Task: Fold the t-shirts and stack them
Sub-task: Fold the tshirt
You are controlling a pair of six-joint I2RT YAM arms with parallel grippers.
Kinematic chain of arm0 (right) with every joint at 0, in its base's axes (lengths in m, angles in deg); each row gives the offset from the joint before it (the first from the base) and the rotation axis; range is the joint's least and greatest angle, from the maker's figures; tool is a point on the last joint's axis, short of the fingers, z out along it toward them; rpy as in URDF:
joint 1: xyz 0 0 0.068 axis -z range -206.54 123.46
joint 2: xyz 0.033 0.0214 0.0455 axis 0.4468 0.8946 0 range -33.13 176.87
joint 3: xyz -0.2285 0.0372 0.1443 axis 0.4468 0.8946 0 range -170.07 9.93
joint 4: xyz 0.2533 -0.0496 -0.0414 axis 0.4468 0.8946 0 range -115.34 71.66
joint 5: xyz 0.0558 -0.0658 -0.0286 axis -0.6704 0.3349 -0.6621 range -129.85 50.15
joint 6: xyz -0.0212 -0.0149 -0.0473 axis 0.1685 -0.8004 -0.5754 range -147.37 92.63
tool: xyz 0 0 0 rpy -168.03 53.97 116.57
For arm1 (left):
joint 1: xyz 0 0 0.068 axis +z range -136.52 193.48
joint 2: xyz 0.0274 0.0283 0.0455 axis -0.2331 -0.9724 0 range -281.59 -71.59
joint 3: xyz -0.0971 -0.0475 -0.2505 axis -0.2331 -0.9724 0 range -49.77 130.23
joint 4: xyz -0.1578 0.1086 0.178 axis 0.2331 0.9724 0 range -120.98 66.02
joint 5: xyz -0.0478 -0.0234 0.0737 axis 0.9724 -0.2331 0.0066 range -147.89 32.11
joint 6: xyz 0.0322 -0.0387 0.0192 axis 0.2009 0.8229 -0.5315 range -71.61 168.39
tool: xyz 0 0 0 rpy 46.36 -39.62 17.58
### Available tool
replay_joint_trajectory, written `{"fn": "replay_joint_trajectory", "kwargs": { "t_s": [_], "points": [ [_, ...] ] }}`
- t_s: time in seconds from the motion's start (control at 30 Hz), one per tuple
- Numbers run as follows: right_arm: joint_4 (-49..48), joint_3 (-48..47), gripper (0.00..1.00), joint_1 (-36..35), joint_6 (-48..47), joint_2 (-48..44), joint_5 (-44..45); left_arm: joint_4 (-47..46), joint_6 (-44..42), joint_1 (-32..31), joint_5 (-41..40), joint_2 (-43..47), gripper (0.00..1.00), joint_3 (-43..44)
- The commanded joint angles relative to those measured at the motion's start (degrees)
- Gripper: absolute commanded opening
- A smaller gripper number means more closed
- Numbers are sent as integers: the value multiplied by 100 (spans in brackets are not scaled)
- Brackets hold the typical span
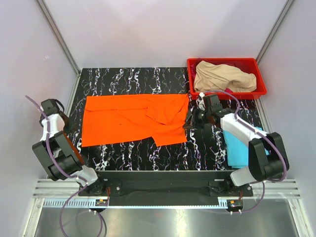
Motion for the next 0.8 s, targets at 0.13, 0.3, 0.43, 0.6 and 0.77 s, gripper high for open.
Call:
{"fn": "replay_joint_trajectory", "kwargs": {
  "t_s": [0.13, 0.3, 0.43, 0.6, 0.77],
  "points": [
    [31, -542, 0, 171, -129, 504, -509, 152, -3, -19, -106, 136, 0, 420],
    [-49, -490, 0, 162, -173, 619, -755, -93, 374, -19, 95, 365, 32, -229],
    [198, -595, 0, 171, -375, 602, -764, -234, 533, 8, 966, 233, 36, -546],
    [321, -577, 0, 162, -463, 505, -817, -173, 393, 25, 1187, 311, 45, -793],
    [356, -472, 0, 171, -542, 382, -870, -295, 164, 122, 1020, 268, 52, -1074]
  ]
}}
